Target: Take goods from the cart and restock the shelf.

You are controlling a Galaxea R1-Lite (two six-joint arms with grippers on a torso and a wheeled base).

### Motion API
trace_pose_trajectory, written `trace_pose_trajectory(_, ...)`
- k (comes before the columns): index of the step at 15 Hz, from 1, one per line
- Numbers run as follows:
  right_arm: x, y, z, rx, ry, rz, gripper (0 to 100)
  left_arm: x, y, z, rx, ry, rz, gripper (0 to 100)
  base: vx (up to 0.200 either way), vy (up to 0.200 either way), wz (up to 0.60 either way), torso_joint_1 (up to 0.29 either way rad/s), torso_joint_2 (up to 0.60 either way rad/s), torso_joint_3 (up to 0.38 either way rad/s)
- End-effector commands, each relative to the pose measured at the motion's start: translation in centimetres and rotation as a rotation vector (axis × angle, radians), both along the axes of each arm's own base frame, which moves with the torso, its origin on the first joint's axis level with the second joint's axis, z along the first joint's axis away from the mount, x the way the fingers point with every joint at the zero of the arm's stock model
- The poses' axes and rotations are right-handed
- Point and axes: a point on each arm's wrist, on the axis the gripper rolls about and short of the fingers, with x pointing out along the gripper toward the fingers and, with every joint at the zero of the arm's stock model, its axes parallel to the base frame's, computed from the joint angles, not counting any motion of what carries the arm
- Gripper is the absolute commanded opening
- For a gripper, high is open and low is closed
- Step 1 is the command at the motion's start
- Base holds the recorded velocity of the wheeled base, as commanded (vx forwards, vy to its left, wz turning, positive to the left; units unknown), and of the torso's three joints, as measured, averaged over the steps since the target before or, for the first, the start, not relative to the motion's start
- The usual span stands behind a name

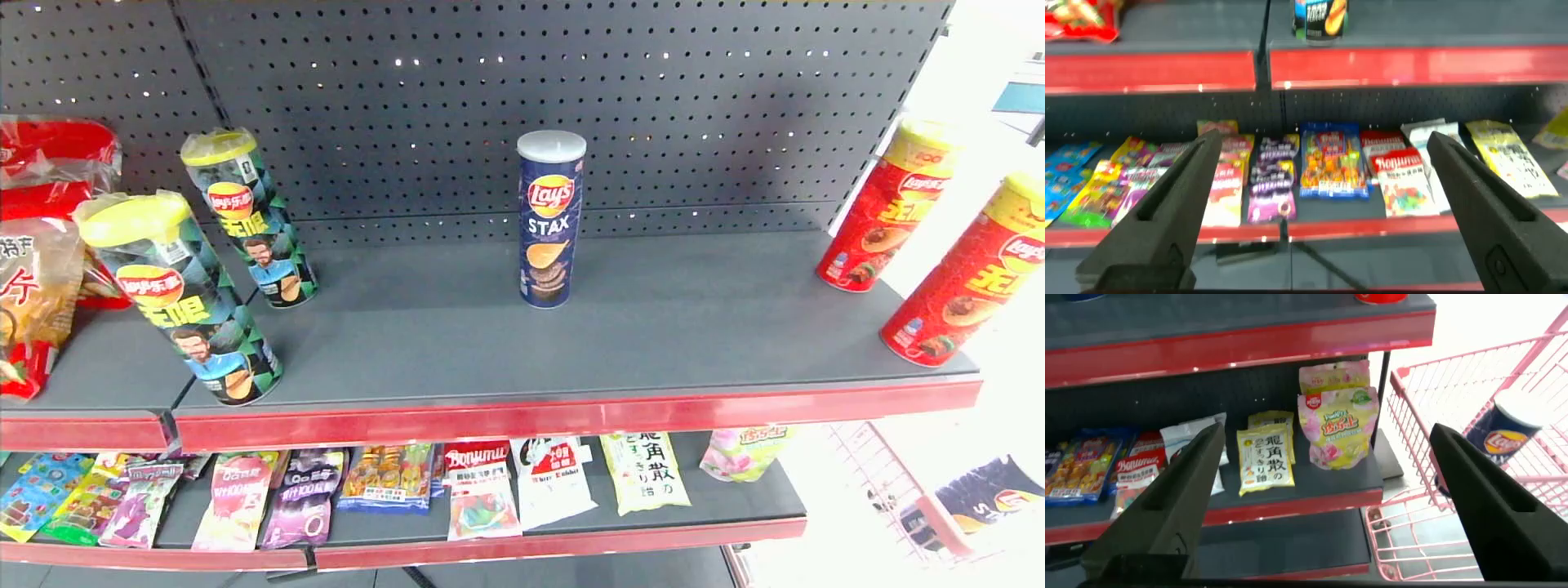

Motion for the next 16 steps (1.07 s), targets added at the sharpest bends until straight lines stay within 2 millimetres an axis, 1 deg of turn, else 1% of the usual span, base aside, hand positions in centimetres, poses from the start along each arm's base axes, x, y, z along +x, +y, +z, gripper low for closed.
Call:
trace_pose_trajectory(1, 0.0, 0.0, 0.0, -0.003, 0.0, 0.001, 100, 0.01, 0.0, -0.02, 0.0, 0.002, 0.001, 100, 0.0, 0.0, 0.0, 0.0, 0.0, 0.0)
trace_pose_trajectory(4, 0.0, 0.02, -0.02, -0.026, 0.003, 0.01, 100, 0.0, 0.0, 0.02, 0.0, 0.0, 0.001, 100, 0.0, 0.0, 0.0, 0.0, 0.0, 0.0)
trace_pose_trajectory(6, 0.0, 0.06, -0.03, -0.055, 0.005, 0.027, 100, 0.0, 0.0, 0.02, 0.001, 0.0, 0.001, 100, 0.0, -0.2, 0.0, 0.005, 0.0, 0.007)
trace_pose_trajectory(16, 0.02, 0.1, -0.03, -0.052, 0.006, 0.048, 100, 0.01, 0.0, -0.02, 0.001, 0.002, 0.001, 100, 0.0, -0.2, 0.0, 0.006, 0.0, 0.002)
